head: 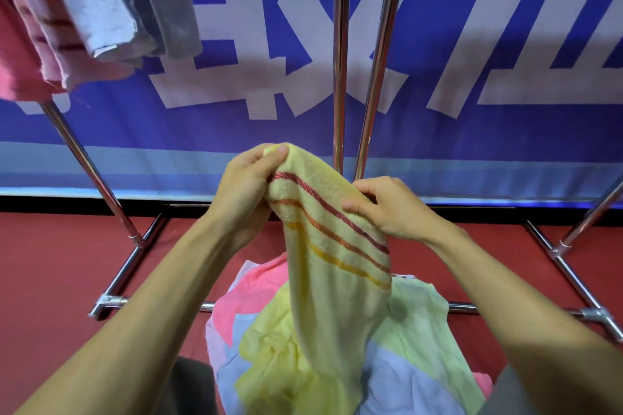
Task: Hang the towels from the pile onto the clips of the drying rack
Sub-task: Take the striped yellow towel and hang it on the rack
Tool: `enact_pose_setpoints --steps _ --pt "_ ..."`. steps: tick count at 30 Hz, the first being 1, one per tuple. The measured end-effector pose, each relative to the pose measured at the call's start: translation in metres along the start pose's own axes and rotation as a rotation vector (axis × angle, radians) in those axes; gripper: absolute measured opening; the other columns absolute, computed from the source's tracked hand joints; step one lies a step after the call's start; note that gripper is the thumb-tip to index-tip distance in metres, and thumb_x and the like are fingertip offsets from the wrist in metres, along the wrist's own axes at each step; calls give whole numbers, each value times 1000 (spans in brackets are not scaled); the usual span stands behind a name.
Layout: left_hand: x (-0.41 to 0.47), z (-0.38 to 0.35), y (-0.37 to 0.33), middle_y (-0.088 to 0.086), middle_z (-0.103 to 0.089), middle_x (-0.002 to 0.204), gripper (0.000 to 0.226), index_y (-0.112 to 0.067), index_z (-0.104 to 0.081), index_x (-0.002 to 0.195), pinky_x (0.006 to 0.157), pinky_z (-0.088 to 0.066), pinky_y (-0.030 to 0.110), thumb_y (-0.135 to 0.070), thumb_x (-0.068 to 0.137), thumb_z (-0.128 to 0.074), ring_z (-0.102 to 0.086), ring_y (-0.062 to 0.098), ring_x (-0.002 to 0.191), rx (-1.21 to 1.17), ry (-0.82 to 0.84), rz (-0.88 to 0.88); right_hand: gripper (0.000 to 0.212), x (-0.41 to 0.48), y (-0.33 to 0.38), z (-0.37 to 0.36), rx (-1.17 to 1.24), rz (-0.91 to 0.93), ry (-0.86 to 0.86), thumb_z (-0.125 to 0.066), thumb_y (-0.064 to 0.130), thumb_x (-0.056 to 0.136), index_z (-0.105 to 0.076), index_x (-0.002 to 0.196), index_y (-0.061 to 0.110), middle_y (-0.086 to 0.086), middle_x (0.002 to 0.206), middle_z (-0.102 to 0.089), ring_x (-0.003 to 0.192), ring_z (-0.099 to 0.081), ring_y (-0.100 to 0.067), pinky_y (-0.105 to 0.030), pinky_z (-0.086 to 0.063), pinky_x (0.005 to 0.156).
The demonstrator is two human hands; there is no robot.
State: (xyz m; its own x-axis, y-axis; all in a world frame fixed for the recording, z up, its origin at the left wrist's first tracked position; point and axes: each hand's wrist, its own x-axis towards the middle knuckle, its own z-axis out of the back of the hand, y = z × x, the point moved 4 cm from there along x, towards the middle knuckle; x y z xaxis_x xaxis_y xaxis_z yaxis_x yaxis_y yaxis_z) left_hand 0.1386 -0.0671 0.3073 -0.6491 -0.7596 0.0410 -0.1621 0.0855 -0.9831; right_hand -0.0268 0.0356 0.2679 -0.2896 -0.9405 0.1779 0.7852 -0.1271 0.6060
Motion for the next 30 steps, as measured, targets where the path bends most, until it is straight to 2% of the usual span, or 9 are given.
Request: enact_pose_setpoints --steps 3,7,13,16,19,21,23,26,30 --pt "3 13 -7 1 -57 58 23 -10 -57 74 51 -46 22 -13 95 -48 -56 12 52 -237 -163 20 33 1 -15 -7 -100 -80 60 -61 33 91 -58 73 6 0 59 -48 57 -38 -14 -29 -31 55" --pt "5 41 -13 -8 -35 42 33 -17 -37 62 42 -34 17 -4 91 -41 -37 6 38 -493 -495 -42 31 -3 -35 -18 -187 -128 217 -56 30 94 -53 67 14 4 64 -51 59 -40 -10 -30 -33 58" --pt "2 57 -3 -1 -36 56 26 -14 -40 65 49 -37 21 -5 89 -45 -40 11 43 -561 -718 28 8 -7 -43 -30 -219 -199 379 -66 17 88 -60 83 17 7 68 -57 69 -50 -10 -29 -42 66" --pt "3 56 1 4 -38 61 23 -11 -42 65 55 -38 28 3 84 -43 -40 15 53 -511 -683 58 11 -13 -37 -22 179 -334 358 -72 6 81 -63 78 2 -4 62 -61 59 -54 -14 -40 -52 66" --pt "5 47 2 -1 -41 49 29 -11 -44 63 47 -37 21 5 87 -45 -39 11 44 -356 -519 36 8 -10 -11 0 892 -324 118 -70 5 79 -62 81 3 -7 66 -62 56 -55 -11 -20 -49 54" --pt "6 32 4 -5 -55 50 23 -9 -57 76 46 -43 17 -4 96 -47 -48 6 44 -205 -374 5 16 -8 -8 6 1200 -373 -59 -68 10 77 -62 91 4 -5 73 -65 62 -59 -10 -17 -50 55" --pt "6 20 12 -2 -64 66 10 -7 -62 94 60 -50 17 -9 96 -53 -57 4 53 -139 -295 -6 10 -10 -8 -2 1291 -469 -119 -64 5 83 -62 93 3 -6 72 -67 57 -61 -9 -16 -50 51" --pt "7 10 26 10 -68 84 9 -4 -63 95 81 -54 25 -10 89 -64 -65 14 74 -86 -276 17 6 -16 -1 -11 1239 -521 -87 -64 4 85 -65 92 3 -8 75 -65 56 -61 -10 -18 -50 49" --pt "0 -7 30 15 -71 86 14 0 -67 90 81 -54 29 -12 83 -71 -64 18 79 111 -213 -15 3 -16 6 -10 1186 -516 -88 -64 5 86 -66 87 5 -6 74 -64 60 -58 -12 -17 -44 49"
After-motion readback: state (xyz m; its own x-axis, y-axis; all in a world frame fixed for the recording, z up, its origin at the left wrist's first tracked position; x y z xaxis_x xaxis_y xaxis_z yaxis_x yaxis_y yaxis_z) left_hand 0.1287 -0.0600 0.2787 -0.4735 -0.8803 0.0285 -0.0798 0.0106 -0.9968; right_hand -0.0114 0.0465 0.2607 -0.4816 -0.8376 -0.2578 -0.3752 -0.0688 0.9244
